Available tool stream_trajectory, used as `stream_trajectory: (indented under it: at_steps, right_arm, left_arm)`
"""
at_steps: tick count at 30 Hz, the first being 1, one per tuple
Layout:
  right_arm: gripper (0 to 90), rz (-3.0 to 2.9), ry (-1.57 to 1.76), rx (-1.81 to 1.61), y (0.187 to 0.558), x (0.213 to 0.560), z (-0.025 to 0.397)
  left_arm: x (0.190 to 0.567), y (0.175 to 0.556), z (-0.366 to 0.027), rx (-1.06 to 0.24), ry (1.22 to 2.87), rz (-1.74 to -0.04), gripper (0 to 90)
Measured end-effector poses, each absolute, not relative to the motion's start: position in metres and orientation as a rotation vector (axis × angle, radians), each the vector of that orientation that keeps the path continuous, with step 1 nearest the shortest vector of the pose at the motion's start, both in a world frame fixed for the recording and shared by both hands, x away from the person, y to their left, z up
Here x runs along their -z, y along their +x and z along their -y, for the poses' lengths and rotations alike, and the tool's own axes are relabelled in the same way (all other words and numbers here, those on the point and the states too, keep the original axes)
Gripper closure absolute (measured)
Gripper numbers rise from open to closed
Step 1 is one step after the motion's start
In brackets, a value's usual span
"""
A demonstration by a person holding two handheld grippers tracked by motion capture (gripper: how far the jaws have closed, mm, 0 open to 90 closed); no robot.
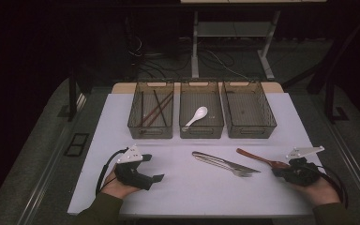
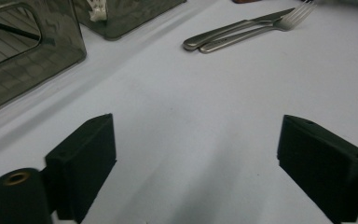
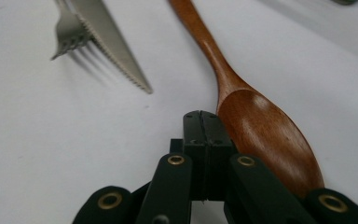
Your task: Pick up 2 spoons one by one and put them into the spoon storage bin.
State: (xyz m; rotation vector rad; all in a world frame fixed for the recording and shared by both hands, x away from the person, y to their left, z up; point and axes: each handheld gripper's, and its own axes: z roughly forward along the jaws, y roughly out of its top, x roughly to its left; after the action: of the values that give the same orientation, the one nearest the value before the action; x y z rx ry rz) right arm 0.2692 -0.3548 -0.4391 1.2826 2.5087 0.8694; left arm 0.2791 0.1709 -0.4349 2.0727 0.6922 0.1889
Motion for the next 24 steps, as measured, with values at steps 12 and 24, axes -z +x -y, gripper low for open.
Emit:
stream_trajectory:
  at_steps: [12, 24]
  right_arm:
    - [78.1, -2.466, 1.269, -1.004, 0.272, 0.426, 0.365]
    - [45.7, -2.365, 1.341, -1.066, 0.302, 0.418, 0.388]
  left_arm:
    - [0.440, 0.281, -0.171, -0.173, 2.069, -0.698, 0.0]
    - [0.441, 0.280, -0.169, -0.175, 2.088, -0.686, 0.0]
